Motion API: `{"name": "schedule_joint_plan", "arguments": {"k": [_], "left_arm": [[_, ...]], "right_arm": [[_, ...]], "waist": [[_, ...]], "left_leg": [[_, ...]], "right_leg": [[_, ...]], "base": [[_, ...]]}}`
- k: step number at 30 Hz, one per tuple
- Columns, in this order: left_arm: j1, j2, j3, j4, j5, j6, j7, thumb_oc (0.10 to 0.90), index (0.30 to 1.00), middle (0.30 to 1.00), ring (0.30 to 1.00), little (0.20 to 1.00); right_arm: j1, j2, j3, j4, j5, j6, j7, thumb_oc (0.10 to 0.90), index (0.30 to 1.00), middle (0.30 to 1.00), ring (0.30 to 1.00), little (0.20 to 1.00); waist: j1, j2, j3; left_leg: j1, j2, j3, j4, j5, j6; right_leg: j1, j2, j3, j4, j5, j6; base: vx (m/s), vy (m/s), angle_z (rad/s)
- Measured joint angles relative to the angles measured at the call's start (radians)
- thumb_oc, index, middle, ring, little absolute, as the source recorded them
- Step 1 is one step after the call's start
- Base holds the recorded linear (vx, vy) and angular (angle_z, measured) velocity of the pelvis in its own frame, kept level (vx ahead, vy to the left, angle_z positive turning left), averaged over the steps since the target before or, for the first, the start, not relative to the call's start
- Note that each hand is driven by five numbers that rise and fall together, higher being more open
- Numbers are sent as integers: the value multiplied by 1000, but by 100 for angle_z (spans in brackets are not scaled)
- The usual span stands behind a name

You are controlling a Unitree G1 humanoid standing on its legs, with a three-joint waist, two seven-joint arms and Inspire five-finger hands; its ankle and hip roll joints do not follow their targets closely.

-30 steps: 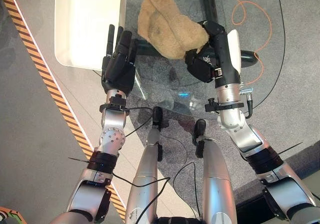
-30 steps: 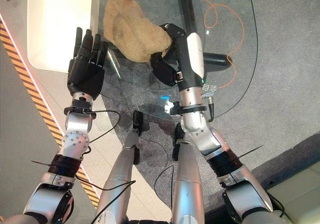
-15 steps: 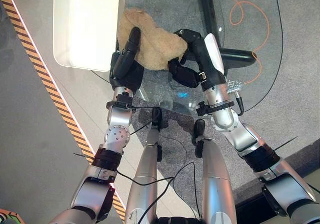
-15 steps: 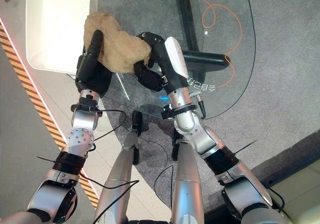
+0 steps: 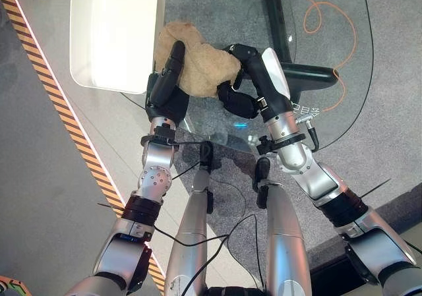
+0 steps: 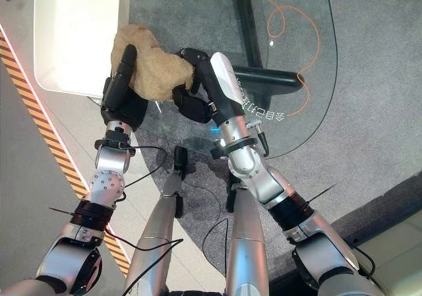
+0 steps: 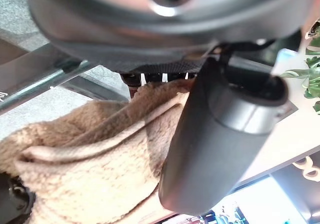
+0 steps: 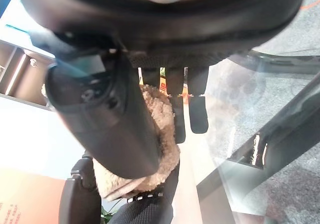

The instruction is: Wipe the table with a cloth and put it in the basket.

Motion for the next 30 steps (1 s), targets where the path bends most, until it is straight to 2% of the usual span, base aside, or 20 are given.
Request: {"name": "schedule_joint_plan", "arguments": {"k": [1,29,30], "left_arm": [[0,0,0,0,0,0,-2,100,300,300,300,200],[-25,6,6,15,22,-6,-14,100,300,300,300,200],[-25,6,6,15,22,-8,-14,100,300,300,300,200]], "right_arm": [[0,0,0,0,0,0,1,100,300,300,300,200],[-17,9,35,-4,-1,0,22,100,300,300,300,200],[-17,10,35,-4,-1,0,22,122,319,319,319,222]], "waist": [[1,0,0],[-2,-10,0],[-2,-10,0]], "left_leg": [[0,0,0,0,0,0],[-1,0,0,0,0,0],[-1,0,0,0,0,0]], "right_leg": [[0,0,0,0,0,0],[-1,0,0,1,0,0],[-1,0,0,2,0,0]], "base": [[0,0,0],[0,0,0],[0,0,0]]}}
